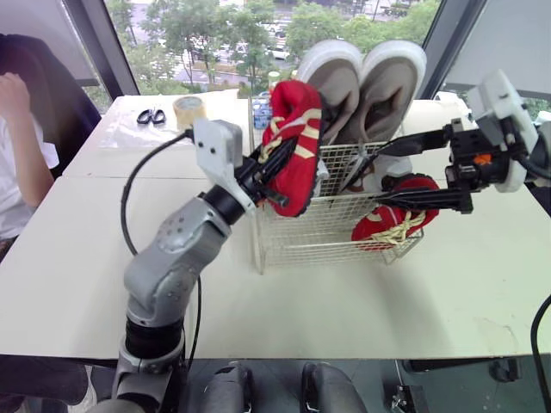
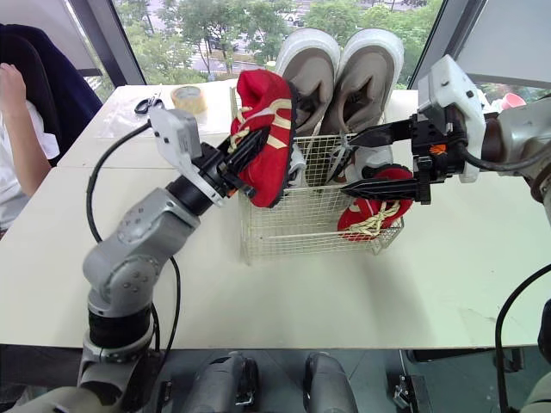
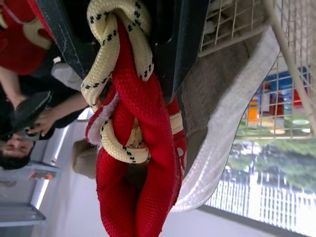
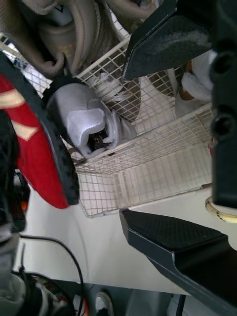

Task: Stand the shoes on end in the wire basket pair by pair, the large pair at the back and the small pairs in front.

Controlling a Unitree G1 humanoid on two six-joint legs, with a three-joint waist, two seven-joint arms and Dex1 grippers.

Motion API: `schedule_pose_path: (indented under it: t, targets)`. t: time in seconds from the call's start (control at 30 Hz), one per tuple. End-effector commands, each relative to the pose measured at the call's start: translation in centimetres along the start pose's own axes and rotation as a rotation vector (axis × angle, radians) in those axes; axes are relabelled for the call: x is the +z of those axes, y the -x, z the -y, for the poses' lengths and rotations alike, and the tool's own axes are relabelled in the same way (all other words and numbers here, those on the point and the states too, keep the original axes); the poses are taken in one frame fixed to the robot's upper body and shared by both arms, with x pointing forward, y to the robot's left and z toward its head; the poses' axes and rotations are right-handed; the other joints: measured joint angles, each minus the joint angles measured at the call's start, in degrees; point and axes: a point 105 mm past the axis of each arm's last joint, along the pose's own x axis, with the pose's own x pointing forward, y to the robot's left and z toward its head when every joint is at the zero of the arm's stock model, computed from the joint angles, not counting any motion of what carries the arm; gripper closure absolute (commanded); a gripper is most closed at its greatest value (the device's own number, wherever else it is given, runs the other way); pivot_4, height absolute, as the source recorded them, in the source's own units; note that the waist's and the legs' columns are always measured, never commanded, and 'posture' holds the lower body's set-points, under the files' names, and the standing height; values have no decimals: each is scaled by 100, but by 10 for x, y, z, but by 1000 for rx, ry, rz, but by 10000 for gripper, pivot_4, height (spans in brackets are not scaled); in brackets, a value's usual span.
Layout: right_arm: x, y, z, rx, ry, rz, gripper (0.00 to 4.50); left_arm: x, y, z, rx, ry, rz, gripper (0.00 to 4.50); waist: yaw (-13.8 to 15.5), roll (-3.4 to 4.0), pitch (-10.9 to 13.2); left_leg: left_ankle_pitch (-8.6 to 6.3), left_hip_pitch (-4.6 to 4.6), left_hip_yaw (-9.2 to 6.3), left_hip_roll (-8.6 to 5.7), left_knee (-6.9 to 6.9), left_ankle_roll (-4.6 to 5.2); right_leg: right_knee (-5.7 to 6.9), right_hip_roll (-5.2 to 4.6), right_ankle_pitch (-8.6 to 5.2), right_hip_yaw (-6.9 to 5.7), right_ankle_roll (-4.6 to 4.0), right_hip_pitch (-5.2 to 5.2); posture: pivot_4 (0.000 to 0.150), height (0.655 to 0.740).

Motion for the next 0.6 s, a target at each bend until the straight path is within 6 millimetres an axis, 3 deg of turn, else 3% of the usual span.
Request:
schedule_pose_path:
  t: [0.03, 0.13, 0.6]
  targets:
    - [8, 6, 4, -10, 35, -10, 0, -3, -2, 11, -4, -93, 111, 42057, 1, 1, -1, -4, 0, 0, 0, 7, 6, -1, -1, -1, 0, -2, 4, 1500, 7400]
    - [10, 0, 5, 19, 30, -13, 0, -8, 0, 13, 11, -177, 207, 42057, -2, 4, -2, -9, -1, 3, -2, 17, 16, -8, -8, -9, 2, -19, 9, 1500, 7400]
    - [22, -11, 4, 89, 66, -16, 0, -71, 27, 32, 129, -517, 376, 42057, -1, 42, -33, -14, 2, 4, -7, 20, 23, -7, -44, -4, -7, -24, 10, 1500, 7400]
